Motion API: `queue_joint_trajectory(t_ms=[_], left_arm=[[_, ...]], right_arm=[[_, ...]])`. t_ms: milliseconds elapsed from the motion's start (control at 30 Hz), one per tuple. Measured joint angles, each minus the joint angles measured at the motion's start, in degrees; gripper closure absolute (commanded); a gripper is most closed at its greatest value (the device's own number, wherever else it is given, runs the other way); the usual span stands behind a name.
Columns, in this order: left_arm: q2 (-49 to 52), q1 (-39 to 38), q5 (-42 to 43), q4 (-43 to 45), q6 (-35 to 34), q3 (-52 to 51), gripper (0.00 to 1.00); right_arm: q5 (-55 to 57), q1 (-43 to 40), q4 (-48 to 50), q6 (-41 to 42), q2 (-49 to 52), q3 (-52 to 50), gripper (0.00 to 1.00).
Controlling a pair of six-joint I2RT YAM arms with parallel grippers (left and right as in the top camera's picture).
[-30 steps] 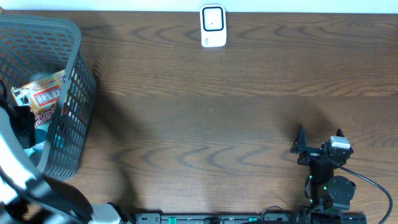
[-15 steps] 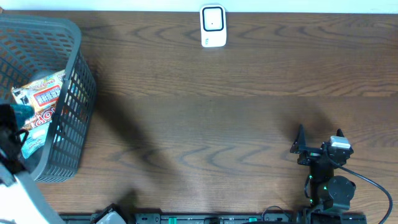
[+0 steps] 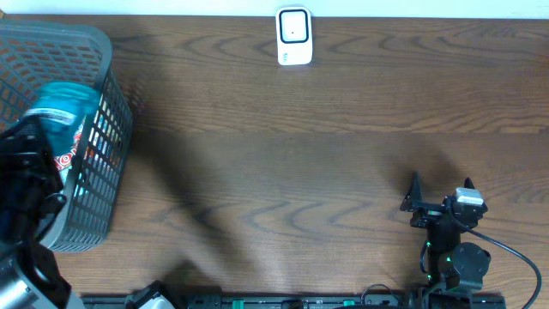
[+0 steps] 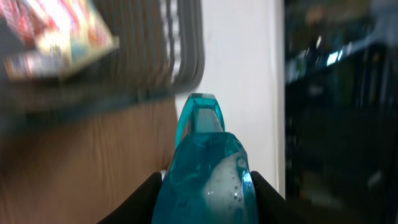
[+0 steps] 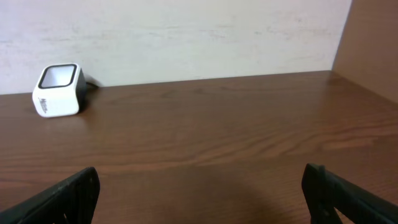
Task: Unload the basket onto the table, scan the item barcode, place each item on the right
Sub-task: 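Carry the teal bottle to the white scanner with the left gripper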
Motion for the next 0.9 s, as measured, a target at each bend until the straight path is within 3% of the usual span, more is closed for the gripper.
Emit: queue_joint_trajectory(t_ms=[267,467,700,900], left_arm=[[1.99,-11.96,2.93,-1.03,0.22,0.00,0.71],[6.25,-26.12,0.87,-0.87,0.96,0.00,0.71],[18.62,-45.79,-6.40,1.38,1.75,-0.02,0.71],[30.47,-56.28,-11.98,5.27,2.95,-0.02,0.71]], right_arm=[[-0.02,0.00,0.00,0.00,0.00,0.00,0.01],[0.00,0.00,0.00,0.00,0.00,0.00,0.01],[0.00,-0.02,0.00,0.00,0.00,0.00,0.01],[0.00,-0.04,0.00,0.00,0.00,0.00,0.01]])
